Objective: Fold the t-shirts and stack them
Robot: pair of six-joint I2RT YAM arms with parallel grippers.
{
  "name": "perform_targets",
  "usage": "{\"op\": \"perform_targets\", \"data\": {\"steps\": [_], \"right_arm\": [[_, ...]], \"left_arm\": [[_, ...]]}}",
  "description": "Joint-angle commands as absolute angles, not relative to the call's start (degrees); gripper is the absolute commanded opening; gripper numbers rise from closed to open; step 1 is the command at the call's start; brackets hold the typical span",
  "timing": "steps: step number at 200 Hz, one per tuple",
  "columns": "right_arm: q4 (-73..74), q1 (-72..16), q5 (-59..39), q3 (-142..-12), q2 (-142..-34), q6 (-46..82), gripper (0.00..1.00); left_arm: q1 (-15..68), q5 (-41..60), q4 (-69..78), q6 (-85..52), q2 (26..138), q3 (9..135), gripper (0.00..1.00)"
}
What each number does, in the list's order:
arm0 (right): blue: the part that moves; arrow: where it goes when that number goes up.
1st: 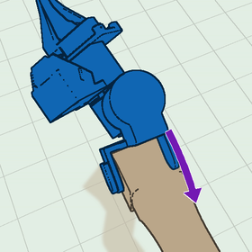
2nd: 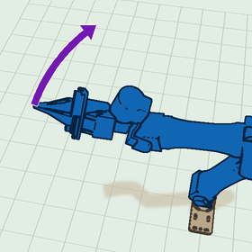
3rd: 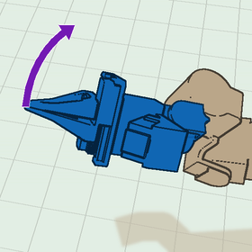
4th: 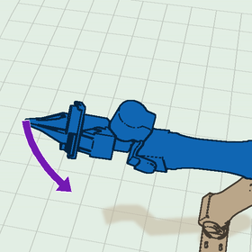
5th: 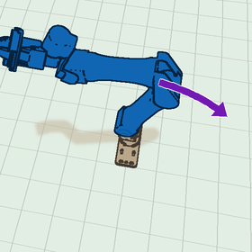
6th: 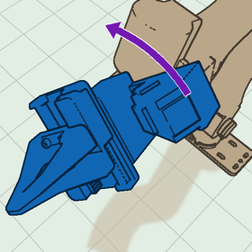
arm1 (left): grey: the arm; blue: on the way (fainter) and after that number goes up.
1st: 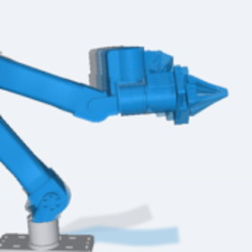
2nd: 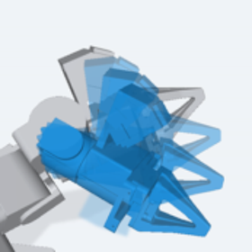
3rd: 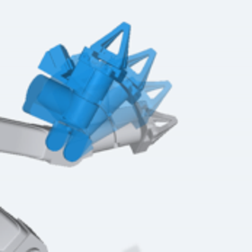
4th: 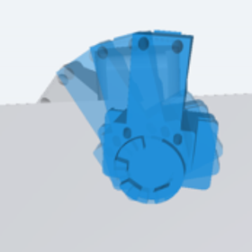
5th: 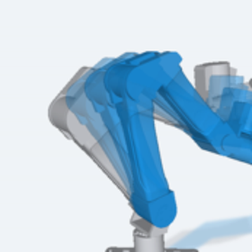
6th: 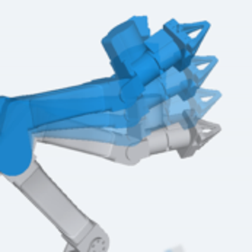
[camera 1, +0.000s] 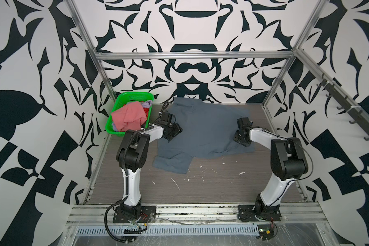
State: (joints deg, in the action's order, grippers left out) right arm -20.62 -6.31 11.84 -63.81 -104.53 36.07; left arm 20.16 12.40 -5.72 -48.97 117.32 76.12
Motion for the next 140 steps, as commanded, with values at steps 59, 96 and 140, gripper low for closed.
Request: {"op": "perform_targets", "data": {"steps": [59,96,140], "right_arm": [[-27.22,-6.28,18.78,-58.69,-91.69,36.57,0.0],[-38.2,-6.42,20.55,-52.51,-80.29,39.9,0.0],[-52.86,-6.71,24.13,-43.91,-56.4,50.71,0.04]], "left_arm": [[19.41,10.38,-6.26,-51.42,119.79,72.99,0.67],[19.42,9.55,-7.22,-51.5,119.33,72.47,0.67],[19.36,8.78,-9.36,-49.84,115.66,71.95,0.67]]}}
